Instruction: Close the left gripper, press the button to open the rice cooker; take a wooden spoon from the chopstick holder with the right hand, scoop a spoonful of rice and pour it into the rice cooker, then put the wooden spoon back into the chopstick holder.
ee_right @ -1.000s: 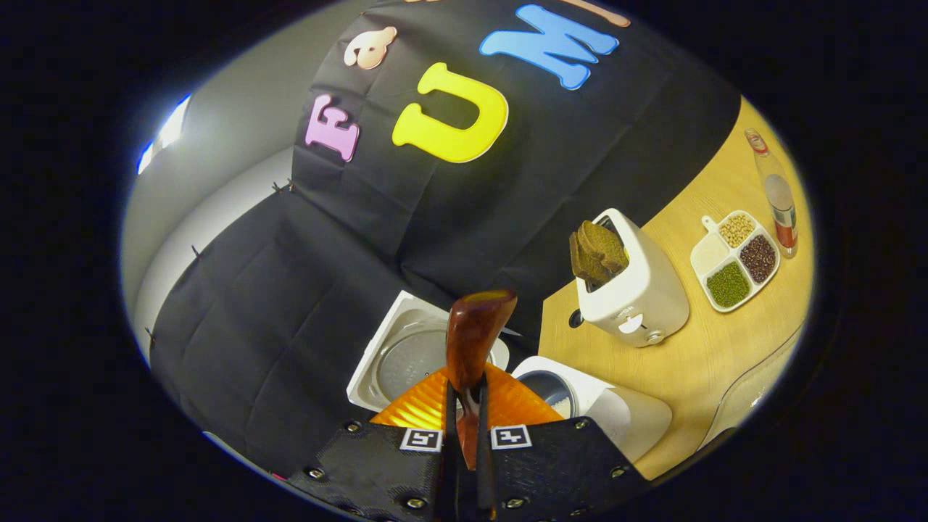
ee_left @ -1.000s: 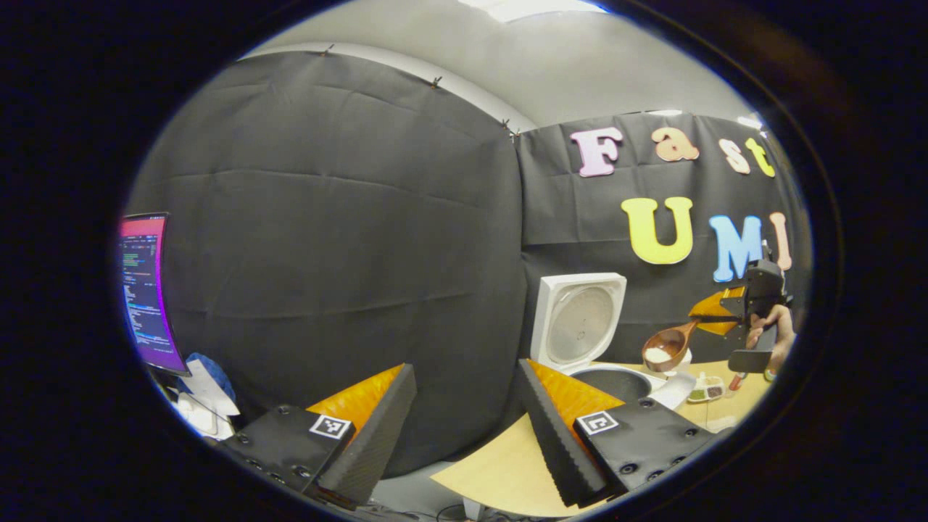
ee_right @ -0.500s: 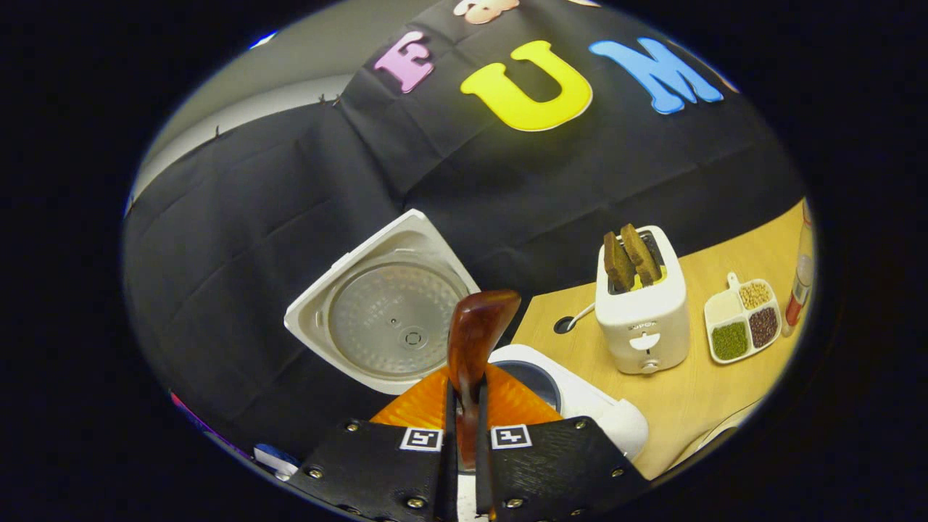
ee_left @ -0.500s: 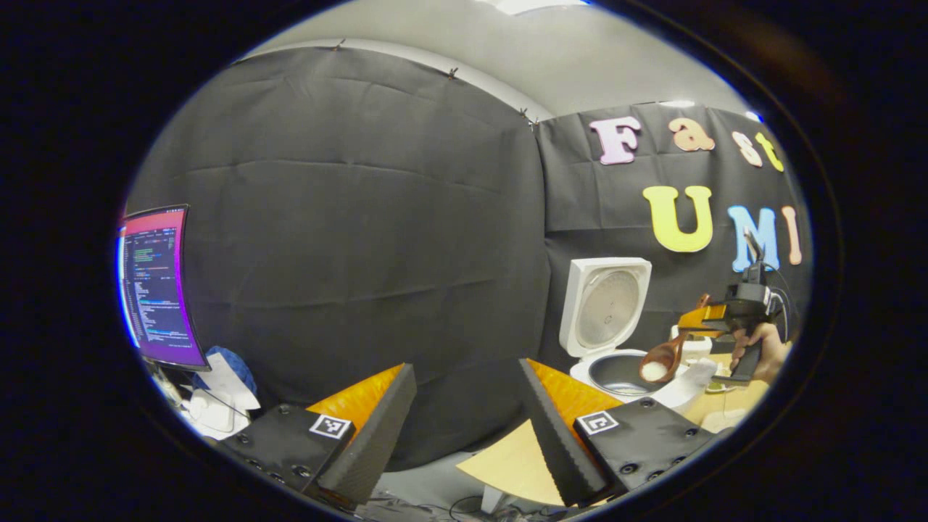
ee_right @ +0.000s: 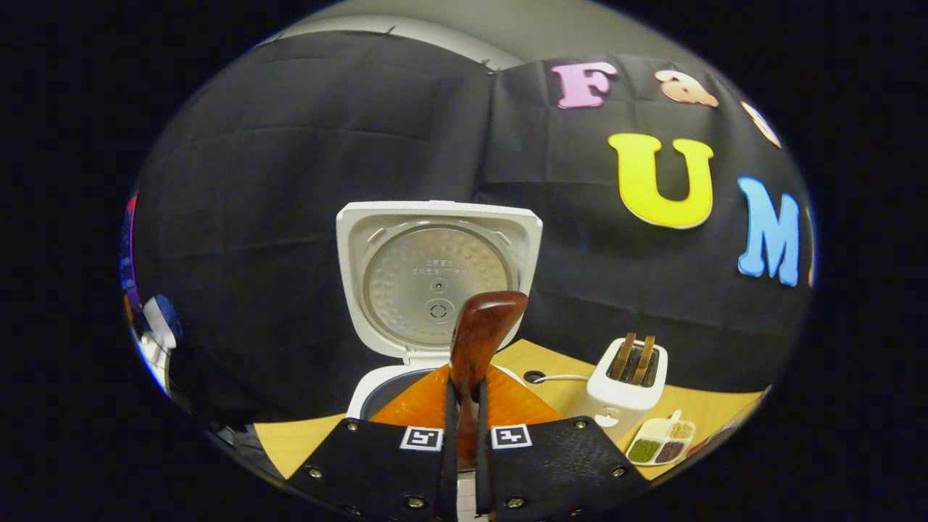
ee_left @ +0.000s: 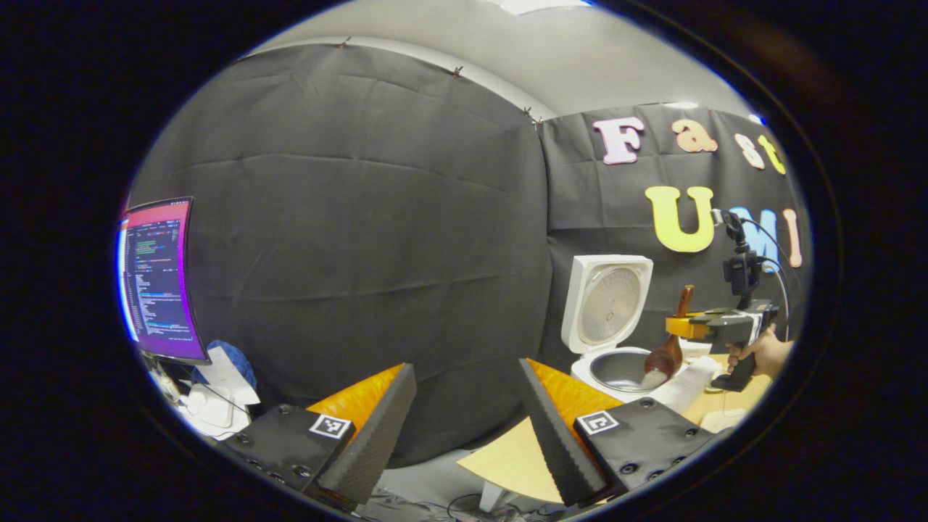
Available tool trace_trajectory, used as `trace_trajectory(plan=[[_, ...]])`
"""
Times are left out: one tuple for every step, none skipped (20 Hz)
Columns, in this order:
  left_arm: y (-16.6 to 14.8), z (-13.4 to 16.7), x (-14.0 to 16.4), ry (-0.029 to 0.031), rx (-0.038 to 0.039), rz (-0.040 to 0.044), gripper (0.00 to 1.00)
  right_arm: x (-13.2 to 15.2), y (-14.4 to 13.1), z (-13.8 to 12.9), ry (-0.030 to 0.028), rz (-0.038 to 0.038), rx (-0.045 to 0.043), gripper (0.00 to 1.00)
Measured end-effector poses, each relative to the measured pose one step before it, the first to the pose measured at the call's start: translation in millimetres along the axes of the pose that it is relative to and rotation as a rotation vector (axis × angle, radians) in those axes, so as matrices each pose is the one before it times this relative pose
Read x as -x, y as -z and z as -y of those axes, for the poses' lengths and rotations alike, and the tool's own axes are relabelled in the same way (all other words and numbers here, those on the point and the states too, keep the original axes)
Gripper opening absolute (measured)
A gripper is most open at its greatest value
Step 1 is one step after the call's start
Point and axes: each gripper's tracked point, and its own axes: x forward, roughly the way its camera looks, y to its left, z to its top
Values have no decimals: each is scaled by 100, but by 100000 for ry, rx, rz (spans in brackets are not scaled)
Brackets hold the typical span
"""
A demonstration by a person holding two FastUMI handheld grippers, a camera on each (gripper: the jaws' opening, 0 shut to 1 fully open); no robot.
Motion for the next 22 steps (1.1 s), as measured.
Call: trace_trajectory(plan=[[-27,-134,94,-239,-41,91,98,216,-153,-39,-203,759,6741,10],[-19,-104,96,-209,149,-1,98,125,-275,-31,73,1137,6953,10],[-7,51,81,-235,358,200,98,45,-539,-221,163,1526,7060,10],[-140,-72,-3,-301,281,93,97,220,-376,-5,894,1340,6802,10],[80,-105,138,-444,216,30,98,360,-266,-109,913,1296,5130,10],[-23,-81,109,-407,346,-112,98,86,-309,-28,717,966,2609,10],[-19,-117,163,-277,449,31,98,-27,-52,-150,302,126,169,10],[1,-184,296,-221,406,29,98,107,85,57,-322,-913,-2628,10],[-53,-134,50,-154,241,215,98,-113,182,180,-429,-1199,-4586,10],[28,-152,5,-208,28,96,98,-24,62,173,-854,-1286,-6548,10],[-49,1,-1,-70,11,112,98,12,15,297,-576,-790,-7768,10],[9,33,62,97,122,251,98,-102,-64,315,-423,-639,-8377,10],[-191,-12,61,140,77,268,98,-143,-217,476,-106,-330,-8133,10],[-197,53,202,221,-43,146,98,-42,-357,699,246,-8,-7534,10],[-81,16,40,351,-139,154,98,331,-247,499,58,99,-6975,10],[24,241,-101,398,-165,215,97,227,-466,422,-58,366,-6710,10],[-196,288,-107,664,-88,272,97,391,-494,573,-237,848,-6845,10],[-280,340,-55,657,-139,466,97,381,-645,442,-537,556,-6906,10],[-346,443,-149,813,-56,537,98,424,-543,498,-141,935,-7328,10],[-412,554,-154,943,2,556,96,597,-776,705,502,1098,-6882,10],[-518,589,-240,1149,75,656,96,927,28,272,715,1476,-5650,10],[-324,526,-3,1090,-66,708,96,679,-877,676,1172,1996,-3695,10]])
